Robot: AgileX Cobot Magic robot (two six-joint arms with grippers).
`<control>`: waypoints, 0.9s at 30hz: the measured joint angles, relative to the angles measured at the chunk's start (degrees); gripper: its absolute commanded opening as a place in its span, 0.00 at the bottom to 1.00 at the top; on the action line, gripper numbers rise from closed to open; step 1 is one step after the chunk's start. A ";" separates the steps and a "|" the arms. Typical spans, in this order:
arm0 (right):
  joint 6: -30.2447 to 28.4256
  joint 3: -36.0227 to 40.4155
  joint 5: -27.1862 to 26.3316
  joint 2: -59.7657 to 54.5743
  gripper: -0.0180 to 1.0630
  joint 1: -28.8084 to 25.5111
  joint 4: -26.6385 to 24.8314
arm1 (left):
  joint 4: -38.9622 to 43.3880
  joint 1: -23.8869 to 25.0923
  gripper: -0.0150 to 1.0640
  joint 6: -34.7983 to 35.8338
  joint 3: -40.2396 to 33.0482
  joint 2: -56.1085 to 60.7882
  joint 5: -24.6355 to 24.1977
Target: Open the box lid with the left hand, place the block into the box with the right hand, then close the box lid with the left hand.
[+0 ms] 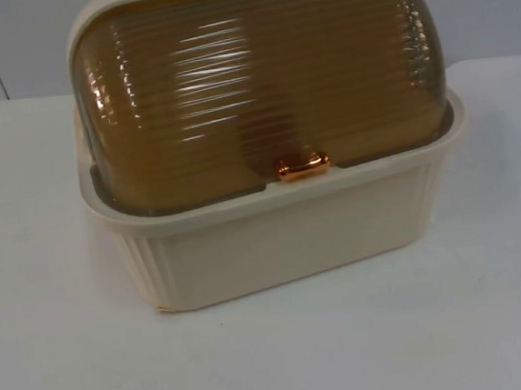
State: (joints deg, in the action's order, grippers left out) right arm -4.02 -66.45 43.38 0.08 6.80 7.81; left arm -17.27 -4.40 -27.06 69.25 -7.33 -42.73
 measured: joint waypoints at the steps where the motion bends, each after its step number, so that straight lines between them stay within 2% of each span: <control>1: 0.00 0.00 0.00 0.00 0.93 0.00 0.00 | 0.00 0.00 0.96 0.00 0.00 0.00 0.00; 4: -1.52 0.00 5.36 0.00 0.93 0.00 -0.38 | 5.59 0.00 0.96 4.49 0.00 1.09 -4.73; 8: -1.80 0.00 13.61 0.00 0.93 0.00 -0.37 | 7.03 0.00 0.96 7.67 -0.63 4.15 -10.96; 9: -1.80 0.00 13.61 0.00 0.93 0.00 -0.37 | 7.03 0.00 0.96 7.67 -0.63 4.15 -10.96; 13: -1.74 0.00 19.90 0.00 0.93 0.00 -0.37 | 8.27 0.00 0.96 10.09 -3.72 6.95 -18.37; 21: -1.00 0.24 21.87 0.00 0.93 0.00 -2.40 | 8.43 0.00 0.96 10.53 -8.83 7.36 -21.50; 25: -0.98 1.93 21.87 0.00 0.93 0.00 -3.52 | 7.54 0.00 0.96 10.53 -11.80 7.36 -17.96; 27: -0.98 4.25 21.76 0.00 0.93 0.00 -3.75 | 7.60 0.00 0.96 11.63 -15.50 7.36 -13.58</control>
State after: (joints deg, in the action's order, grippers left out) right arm -4.99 -62.19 65.14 0.08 6.80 4.07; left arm -9.68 -4.40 -15.43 53.76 0.03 -56.32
